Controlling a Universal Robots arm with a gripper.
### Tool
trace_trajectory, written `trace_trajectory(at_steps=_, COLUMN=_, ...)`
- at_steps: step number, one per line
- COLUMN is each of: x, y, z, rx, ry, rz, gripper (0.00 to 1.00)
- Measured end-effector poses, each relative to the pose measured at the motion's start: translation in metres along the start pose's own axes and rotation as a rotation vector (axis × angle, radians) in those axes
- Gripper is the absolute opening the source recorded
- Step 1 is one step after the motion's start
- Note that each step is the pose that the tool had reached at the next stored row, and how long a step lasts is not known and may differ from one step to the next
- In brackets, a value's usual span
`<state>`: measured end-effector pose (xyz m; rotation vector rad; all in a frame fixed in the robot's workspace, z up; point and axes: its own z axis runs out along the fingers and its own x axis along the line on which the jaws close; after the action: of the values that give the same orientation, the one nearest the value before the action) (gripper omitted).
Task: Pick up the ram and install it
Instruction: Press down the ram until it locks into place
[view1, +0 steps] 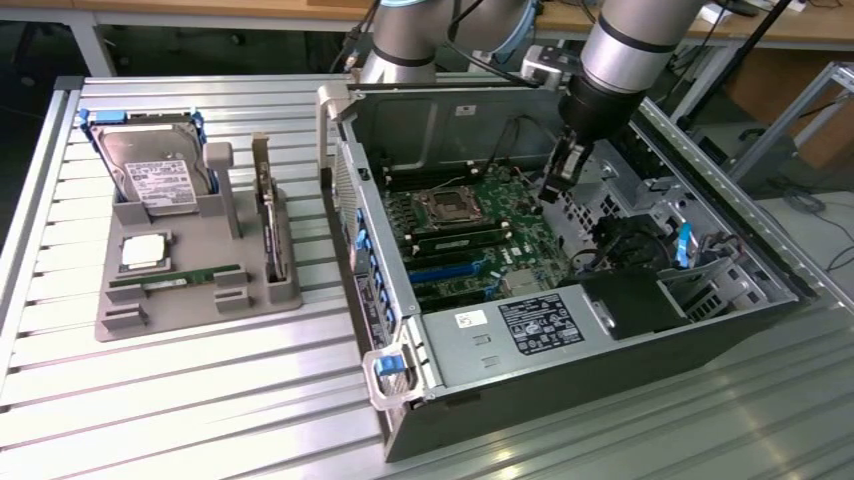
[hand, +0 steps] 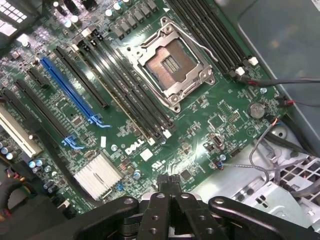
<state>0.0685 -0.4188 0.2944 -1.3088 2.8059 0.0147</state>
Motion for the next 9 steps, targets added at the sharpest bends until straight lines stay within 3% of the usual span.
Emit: trace_trajectory(at_steps=9, x=0.0000, y=0.0000, z=0.0000, rx=0.0072, ry=0.0029, rz=0.133, gripper=0.10)
